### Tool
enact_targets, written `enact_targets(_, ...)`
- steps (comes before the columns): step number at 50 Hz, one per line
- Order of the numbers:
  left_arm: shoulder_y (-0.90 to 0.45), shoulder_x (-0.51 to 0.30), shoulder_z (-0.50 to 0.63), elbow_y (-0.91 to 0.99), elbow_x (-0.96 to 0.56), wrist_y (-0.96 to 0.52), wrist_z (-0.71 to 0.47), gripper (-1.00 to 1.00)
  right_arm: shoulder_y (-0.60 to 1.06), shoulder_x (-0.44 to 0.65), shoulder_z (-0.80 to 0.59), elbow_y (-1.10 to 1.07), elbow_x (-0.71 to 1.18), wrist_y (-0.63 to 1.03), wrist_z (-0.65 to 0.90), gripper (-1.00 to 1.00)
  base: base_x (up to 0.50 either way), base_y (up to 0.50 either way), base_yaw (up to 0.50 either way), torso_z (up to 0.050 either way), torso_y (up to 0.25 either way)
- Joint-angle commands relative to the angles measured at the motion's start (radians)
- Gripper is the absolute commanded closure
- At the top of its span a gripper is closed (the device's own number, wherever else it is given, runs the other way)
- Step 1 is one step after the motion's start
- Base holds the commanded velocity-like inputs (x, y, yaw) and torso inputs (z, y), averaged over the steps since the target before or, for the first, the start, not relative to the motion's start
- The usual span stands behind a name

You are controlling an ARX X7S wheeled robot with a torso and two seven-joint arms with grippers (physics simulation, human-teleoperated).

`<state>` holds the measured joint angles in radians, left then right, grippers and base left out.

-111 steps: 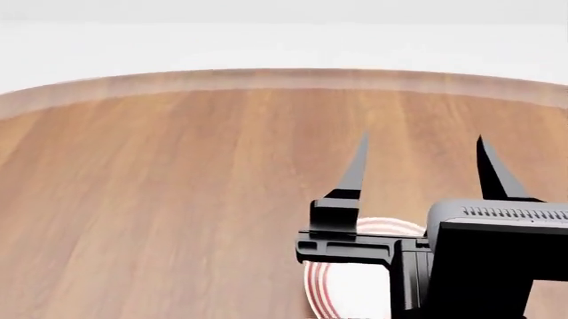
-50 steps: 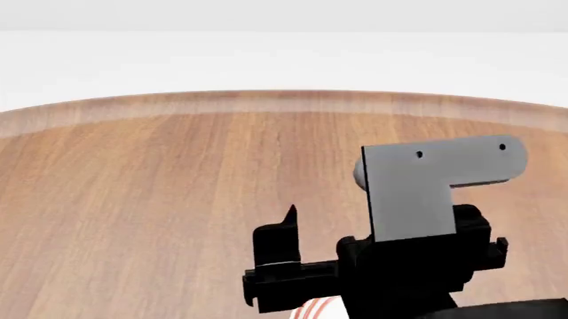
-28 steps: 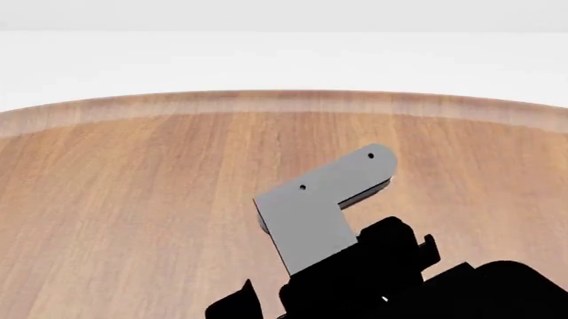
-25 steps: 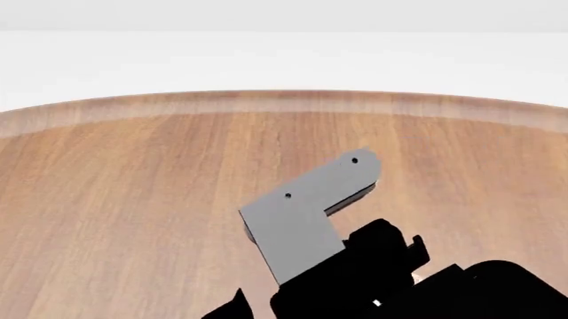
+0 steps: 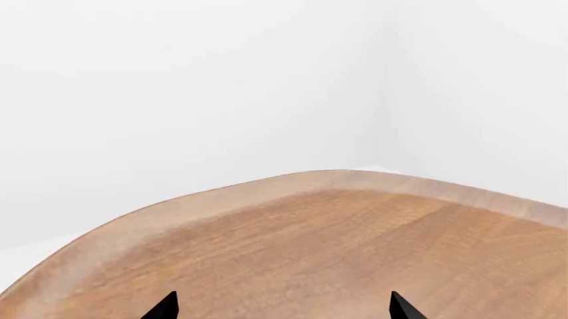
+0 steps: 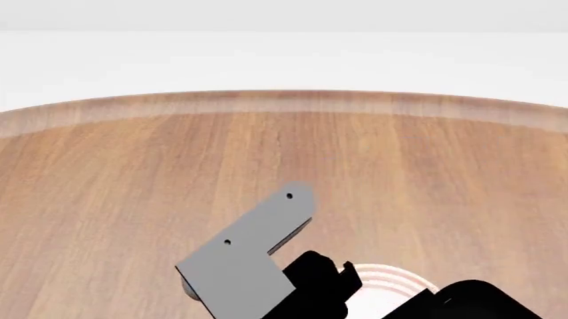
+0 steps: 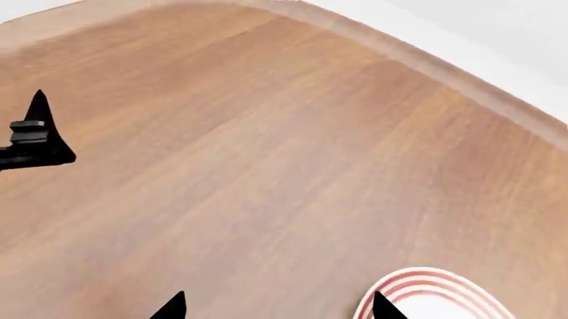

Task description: Put the chocolate pudding to the right of the plate.

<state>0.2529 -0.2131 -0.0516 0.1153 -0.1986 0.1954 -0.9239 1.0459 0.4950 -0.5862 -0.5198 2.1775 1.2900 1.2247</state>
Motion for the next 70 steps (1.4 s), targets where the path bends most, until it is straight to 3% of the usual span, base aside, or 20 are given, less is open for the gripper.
enact_targets(1,0.002,-0.002,0.003,0.001,-0.002,0.003,-0.004,-1.0,-0.057,-0.003,0.003,0.009,0.022,-0.034,-0.047,-1.0,0.0,0.0,0.0,0.0,0.0)
enact_targets(14,0.002,-0.006,0.006,-0.001,-0.004,0.004,-0.008,-1.0,-0.106,0.003,-0.074,-0.006,0.082,-0.067,-0.027,-1.0,0.0,0.0,0.0,0.0,0.0)
enact_targets(33,-0.001,-0.011,0.012,-0.003,-0.007,0.003,-0.014,-1.0,-0.156,0.029,-0.117,0.01,0.002,-0.037,-0.031,-1.0,0.0,0.0,0.0,0.0,0.0)
enact_targets(46,0.0,-0.014,0.014,-0.003,-0.009,0.004,-0.019,-1.0,-0.259,0.023,-0.115,0.044,-0.177,0.019,-0.12,-1.0,0.0,0.0,0.0,0.0,0.0)
enact_targets(70,-0.001,-0.019,0.019,-0.007,-0.014,0.008,-0.024,-1.0,-0.377,-0.033,-0.152,0.073,-0.58,0.055,-0.435,-1.0,0.0,0.0,0.0,0.0,0.0)
